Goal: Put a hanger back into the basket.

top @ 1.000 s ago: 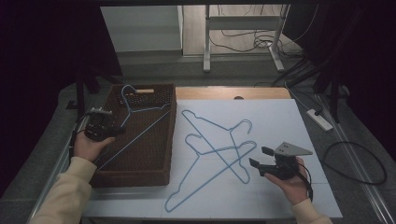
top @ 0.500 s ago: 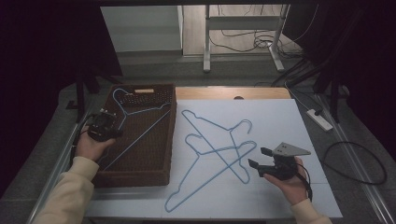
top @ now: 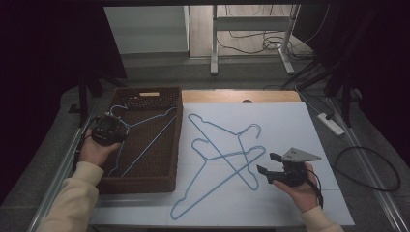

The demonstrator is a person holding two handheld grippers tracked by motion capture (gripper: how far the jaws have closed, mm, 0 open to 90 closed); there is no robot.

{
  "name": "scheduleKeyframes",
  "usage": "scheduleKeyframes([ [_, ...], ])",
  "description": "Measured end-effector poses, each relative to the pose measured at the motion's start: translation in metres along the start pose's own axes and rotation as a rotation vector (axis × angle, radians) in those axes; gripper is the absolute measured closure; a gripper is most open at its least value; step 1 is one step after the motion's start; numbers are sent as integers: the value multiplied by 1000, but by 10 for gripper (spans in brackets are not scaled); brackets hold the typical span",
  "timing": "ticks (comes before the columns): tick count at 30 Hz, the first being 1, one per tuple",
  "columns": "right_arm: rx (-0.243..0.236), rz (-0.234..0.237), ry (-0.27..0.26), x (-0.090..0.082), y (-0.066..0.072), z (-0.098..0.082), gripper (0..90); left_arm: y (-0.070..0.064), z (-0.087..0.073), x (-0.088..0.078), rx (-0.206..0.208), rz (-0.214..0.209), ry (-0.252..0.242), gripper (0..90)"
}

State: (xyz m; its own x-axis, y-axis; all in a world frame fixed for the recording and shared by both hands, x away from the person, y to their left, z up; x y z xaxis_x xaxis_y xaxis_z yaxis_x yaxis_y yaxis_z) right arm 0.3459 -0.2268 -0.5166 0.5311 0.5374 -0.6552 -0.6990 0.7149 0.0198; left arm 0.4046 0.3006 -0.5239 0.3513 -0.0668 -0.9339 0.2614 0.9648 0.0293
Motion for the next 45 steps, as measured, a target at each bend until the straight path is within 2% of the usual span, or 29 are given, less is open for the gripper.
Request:
scheduleKeyframes([
  [2, 1, 0, -4, 0, 0, 0, 294, -1, 2, -6, 1, 6, -43, 584],
  [3, 1, 1, -3, 0, 0, 0, 294, -2, 4, -15, 0, 4, -98, 534],
  [6, 3, -1, -4, 0, -1, 0, 294, -8, 8, -35, 17, -51, -193, 433],
  [7, 2, -1, -4, 0, -1, 0, 294, -11, 8, -42, 26, -74, -213, 407],
  [8, 2, -1, -4, 0, -1, 0, 294, -11, 8, -42, 26, -74, -213, 378],
  [9, 2, -1, -4, 0, -1, 0, 294, -17, 9, -54, 44, -125, -253, 357],
  [10, 2, -1, -4, 0, -1, 0, 294, -21, 8, -60, 54, -151, -272, 342],
  [11, 2, -1, -4, 0, -1, 0, 294, -21, 8, -60, 54, -151, -272, 328],
  [12, 2, -1, -5, 0, -1, 0, 294, -26, 7, -68, 71, -181, -296, 328],
  [15, 2, -1, -5, -1, -1, 0, 293, -37, 4, -81, 108, -206, -338, 303],
  [19, 2, -2, -8, -1, -1, 0, 293, -53, -3, -93, 143, -242, -379, 292],
  [24, 2, -2, -9, -2, -1, 1, 293, -68, -10, -100, 158, -282, -412, 286],
  [30, 5, -3, -12, -3, -1, 1, 293, -90, -17, -102, 183, -323, -442, 283],
  [31, 5, -3, -12, -3, -1, 1, 293, -90, -17, -102, 183, -323, -442, 284],
  [34, 9, -3, -16, -4, -2, 1, 293, -103, -20, -103, 188, -363, -468, 283],
  [38, 11, -5, -17, -5, -2, 0, 294, -119, -24, -101, 200, -359, -487, 281],
  [40, 17, -7, -18, -6, -4, 0, 293, -128, -26, -101, 221, -355, -501, 281],
  [45, 39, -6, -36, -11, -7, 0, 298, -140, -32, -98, 252, -356, -528, 280],
])
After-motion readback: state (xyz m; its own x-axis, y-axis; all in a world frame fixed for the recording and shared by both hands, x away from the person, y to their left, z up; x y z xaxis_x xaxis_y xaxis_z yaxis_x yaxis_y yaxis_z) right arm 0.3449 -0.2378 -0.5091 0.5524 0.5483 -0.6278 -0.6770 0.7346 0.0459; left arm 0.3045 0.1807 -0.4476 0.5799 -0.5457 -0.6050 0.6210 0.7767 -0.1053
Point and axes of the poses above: each handheld gripper's, and its own axes: x roughly forward along the jaws, z roughly out of its top, y roughly to its left, the point moved 7 cm from there along x, roughly forward along the jaws, and after that the axes turned 9 degrees about y, right-handed, at the moved point
